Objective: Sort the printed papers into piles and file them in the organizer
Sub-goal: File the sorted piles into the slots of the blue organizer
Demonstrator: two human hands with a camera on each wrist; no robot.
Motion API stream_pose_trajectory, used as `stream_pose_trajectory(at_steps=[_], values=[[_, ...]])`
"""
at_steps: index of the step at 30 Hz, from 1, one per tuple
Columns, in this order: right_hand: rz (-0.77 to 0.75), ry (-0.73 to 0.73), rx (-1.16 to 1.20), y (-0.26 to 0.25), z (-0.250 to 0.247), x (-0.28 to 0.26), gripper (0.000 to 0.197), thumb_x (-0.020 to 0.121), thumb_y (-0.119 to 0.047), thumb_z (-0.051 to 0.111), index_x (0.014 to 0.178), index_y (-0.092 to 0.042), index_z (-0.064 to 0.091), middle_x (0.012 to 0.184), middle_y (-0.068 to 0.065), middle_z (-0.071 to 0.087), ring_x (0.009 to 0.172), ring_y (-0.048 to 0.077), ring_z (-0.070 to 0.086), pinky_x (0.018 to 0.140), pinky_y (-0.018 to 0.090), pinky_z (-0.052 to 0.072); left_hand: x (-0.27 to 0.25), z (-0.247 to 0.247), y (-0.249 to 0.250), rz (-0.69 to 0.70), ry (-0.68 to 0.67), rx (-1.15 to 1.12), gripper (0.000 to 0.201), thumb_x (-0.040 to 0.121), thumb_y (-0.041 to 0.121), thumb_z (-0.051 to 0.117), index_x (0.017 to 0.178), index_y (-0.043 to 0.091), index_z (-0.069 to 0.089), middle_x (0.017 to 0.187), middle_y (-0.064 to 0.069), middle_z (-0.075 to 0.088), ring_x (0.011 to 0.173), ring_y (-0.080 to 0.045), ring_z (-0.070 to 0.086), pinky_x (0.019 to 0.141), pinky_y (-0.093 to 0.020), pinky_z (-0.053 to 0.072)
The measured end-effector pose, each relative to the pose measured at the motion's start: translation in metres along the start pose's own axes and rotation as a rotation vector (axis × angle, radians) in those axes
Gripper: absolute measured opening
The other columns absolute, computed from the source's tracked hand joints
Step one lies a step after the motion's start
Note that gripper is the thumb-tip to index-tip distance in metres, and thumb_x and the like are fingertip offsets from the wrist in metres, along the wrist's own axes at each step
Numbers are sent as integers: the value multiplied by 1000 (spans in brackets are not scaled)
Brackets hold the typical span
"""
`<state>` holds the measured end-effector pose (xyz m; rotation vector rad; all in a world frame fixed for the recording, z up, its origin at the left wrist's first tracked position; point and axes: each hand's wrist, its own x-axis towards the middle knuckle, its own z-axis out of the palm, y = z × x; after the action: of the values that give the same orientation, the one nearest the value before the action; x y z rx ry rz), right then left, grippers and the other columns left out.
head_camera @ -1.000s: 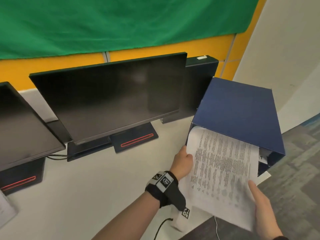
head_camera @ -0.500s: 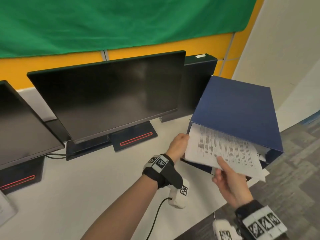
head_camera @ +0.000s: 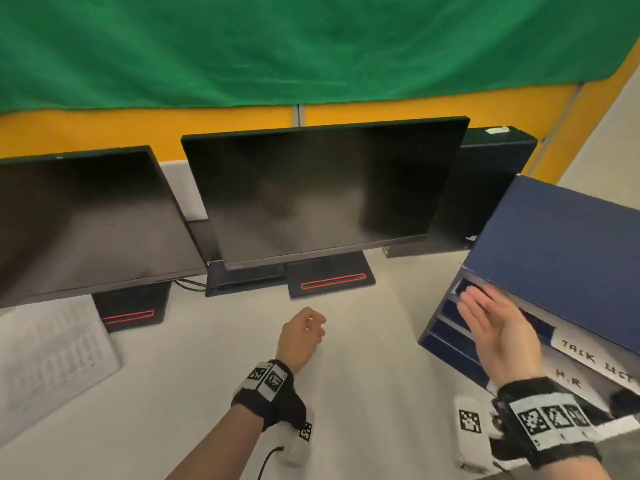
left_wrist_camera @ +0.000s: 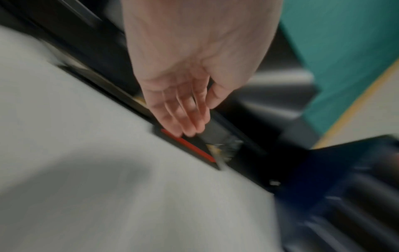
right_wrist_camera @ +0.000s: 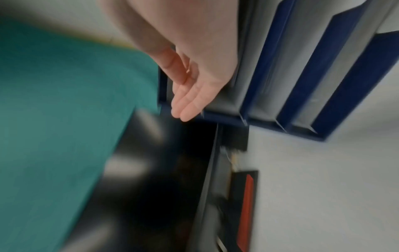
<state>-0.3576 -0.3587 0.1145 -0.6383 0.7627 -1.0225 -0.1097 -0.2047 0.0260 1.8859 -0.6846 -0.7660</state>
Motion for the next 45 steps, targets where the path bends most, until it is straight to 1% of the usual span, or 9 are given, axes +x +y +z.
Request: stream_pose_trajectory(at_steps=[5,9,14,16,22,30,37,41,45], values=[[124,-195,-566,112,45,-18,27,91,2,39,95,-5,65,82,18,64,72,28,62,59,28,56,3,-104,-85,-152,312,489,20,93,13,45,102,11,63,107,-11,65,101,-30,59,84,-31,44],[325,-402,-850,198,79,-30,28,91,5,37,93,-1,64,76,16,63,62,24,58,52,28,51,-15,-190,-140,-431,509,784,35,88,23,50,123,19,50,126,-9,47,117,-28,45,94,-41,42],[431,-629,-1008,256,118,-59,28,90,3,38,87,-7,64,71,9,62,60,19,56,51,26,48,-27,-272,-200,-702,499,940,86,82,59,51,146,14,16,153,-10,20,142,-33,20,113,-53,20],[455,-685,-1050,270,128,-66,28,90,0,39,88,-9,65,71,7,63,61,18,57,52,26,48,-26,-289,-215,-733,489,958,94,76,68,52,145,15,14,153,-10,19,140,-35,23,112,-54,21],[465,-704,-1093,291,141,-71,31,89,1,38,83,-14,65,68,5,64,58,17,58,51,27,46,-9,-303,-225,-717,458,936,70,87,61,39,136,11,34,133,-14,45,120,-34,47,95,-47,47],[454,-661,-1094,288,133,-66,29,90,0,39,89,-10,65,70,7,65,59,18,59,53,27,47,-6,-317,-219,-550,325,1179,34,97,18,31,129,11,39,122,-8,53,107,-24,58,89,-33,48],[519,-612,-1114,288,121,-70,29,87,2,38,87,-10,65,67,8,64,54,17,57,50,26,45,-17,-320,-231,-494,328,1137,34,95,11,34,128,17,39,121,-4,47,110,-26,50,85,-35,53],[519,-603,-1099,284,119,-69,30,88,1,38,86,-12,65,67,6,64,55,17,58,50,25,46,-19,-336,-235,-467,313,1128,37,94,14,30,129,22,40,120,-3,46,109,-27,51,91,-40,50],[528,-609,-1105,277,119,-65,29,87,1,39,87,-11,65,70,8,63,56,18,57,51,25,46,-23,-315,-206,-352,294,1050,37,92,7,35,128,15,37,124,-7,49,111,-29,48,91,-40,47]])
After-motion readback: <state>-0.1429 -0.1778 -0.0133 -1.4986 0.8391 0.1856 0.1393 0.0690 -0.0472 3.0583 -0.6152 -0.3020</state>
